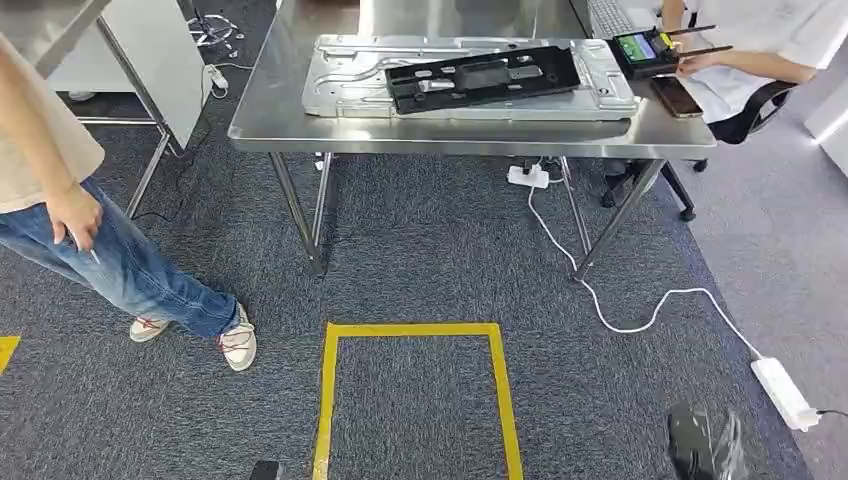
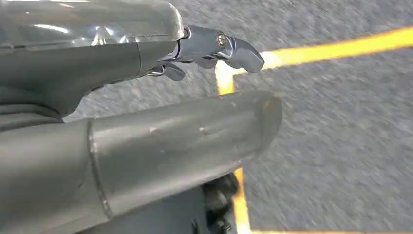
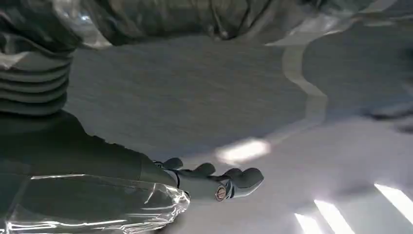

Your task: Take the parts from the cabinet and place them on the table.

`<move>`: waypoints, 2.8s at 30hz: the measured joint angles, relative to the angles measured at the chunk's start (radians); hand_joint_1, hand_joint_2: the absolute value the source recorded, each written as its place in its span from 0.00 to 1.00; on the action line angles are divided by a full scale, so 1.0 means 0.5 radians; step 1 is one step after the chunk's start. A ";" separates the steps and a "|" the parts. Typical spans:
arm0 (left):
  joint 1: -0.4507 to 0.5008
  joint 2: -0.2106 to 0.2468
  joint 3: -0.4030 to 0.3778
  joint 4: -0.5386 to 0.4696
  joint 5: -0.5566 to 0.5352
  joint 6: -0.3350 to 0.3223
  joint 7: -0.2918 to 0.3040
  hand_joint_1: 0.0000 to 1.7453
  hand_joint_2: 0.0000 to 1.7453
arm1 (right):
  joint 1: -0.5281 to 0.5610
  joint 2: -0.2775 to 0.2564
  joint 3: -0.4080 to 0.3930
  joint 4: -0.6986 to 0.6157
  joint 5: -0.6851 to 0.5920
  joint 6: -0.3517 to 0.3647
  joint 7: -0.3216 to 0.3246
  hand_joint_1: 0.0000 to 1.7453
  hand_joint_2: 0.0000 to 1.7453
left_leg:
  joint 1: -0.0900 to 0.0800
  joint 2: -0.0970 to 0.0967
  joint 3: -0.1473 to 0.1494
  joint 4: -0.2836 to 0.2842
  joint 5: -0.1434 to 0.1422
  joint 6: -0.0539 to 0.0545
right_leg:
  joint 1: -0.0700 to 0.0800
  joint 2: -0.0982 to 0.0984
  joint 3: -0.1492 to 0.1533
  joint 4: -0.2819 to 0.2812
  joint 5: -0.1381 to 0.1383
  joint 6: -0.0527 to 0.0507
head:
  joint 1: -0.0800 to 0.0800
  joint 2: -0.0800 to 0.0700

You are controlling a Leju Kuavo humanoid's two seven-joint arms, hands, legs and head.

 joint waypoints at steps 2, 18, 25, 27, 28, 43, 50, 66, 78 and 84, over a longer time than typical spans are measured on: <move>-0.003 0.004 0.016 -0.001 0.026 0.012 -0.017 0.00 0.00 | 0.010 0.027 -0.076 0.082 -0.015 -0.007 0.074 0.00 0.00 | -0.017 0.031 -0.030 0.028 0.020 -0.023 | 0.013 0.005 0.265 -0.374 -0.135 -0.016 | -0.002 0.000; 0.032 0.050 0.140 -0.002 0.087 0.077 -0.077 0.00 0.00 | 0.137 0.298 -0.510 0.388 -0.241 0.267 0.287 0.00 0.00 | -0.028 0.026 0.492 -0.137 -0.316 -0.012 | 0.061 -0.014 -0.088 -0.349 0.148 -0.121 | -0.001 0.000; 0.053 0.046 0.143 -0.001 0.045 0.096 -0.075 0.00 0.00 | 0.147 0.326 -0.545 0.399 -0.243 0.425 0.172 0.00 0.00 | -0.008 0.045 0.391 -0.160 -0.215 0.029 | 0.033 0.004 -0.268 0.105 -0.157 -0.050 | -0.001 0.000; 0.053 0.045 0.143 -0.001 0.040 0.098 -0.069 0.00 0.00 | 0.151 0.335 -0.553 0.401 -0.232 0.464 0.138 0.00 0.00 | -0.005 0.045 0.341 -0.128 -0.200 0.021 | 0.020 0.005 -0.291 0.260 -0.211 -0.033 | 0.000 0.000; 0.054 0.044 0.143 -0.001 0.039 0.101 -0.064 0.00 0.00 | 0.151 0.336 -0.553 0.402 -0.228 0.490 0.121 0.00 0.00 | -0.002 0.045 0.321 -0.111 -0.197 0.016 | 0.012 0.004 -0.234 0.200 -0.178 -0.026 | -0.001 0.000; 0.064 0.044 0.142 -0.001 0.005 0.117 -0.034 0.00 0.00 | 0.152 0.387 -0.551 0.413 -0.082 0.458 0.094 0.00 0.00 | 0.021 0.028 0.012 0.577 -0.489 -0.104 | 0.021 -0.025 0.017 -0.302 0.000 -0.141 | -0.003 0.000; 0.054 0.046 0.142 -0.001 0.005 0.123 -0.037 0.00 0.00 | 0.148 0.404 -0.540 0.416 -0.037 0.422 0.085 0.00 0.00 | -0.015 0.079 0.306 -0.031 -0.254 -0.049 | 0.022 -0.119 0.021 -0.308 0.029 -0.087 | -0.002 0.000; 0.061 0.031 0.143 -0.001 0.016 0.121 -0.040 0.00 0.00 | 0.154 0.401 -0.528 0.418 -0.008 0.402 0.078 0.00 0.00 | 0.010 -0.204 0.184 -0.011 -0.150 -0.063 | 0.024 0.111 0.102 -0.319 -0.050 -0.091 | -0.002 0.000; 0.068 0.034 0.167 -0.001 0.026 0.132 -0.034 0.00 0.00 | 0.161 0.409 -0.525 0.419 0.031 0.391 0.079 0.00 0.00 | 0.004 0.196 0.231 -0.024 -0.199 -0.096 | 0.022 -0.181 0.118 -0.349 -0.046 -0.105 | -0.011 0.000; 0.079 0.031 0.188 -0.001 0.041 0.141 -0.034 0.00 1.00 | 0.153 0.404 -0.524 0.419 0.057 0.381 0.082 0.00 0.00 | 0.020 0.052 0.226 -0.054 -0.149 -0.031 | 0.007 -0.083 0.107 -0.268 -0.136 -0.042 | -0.009 0.000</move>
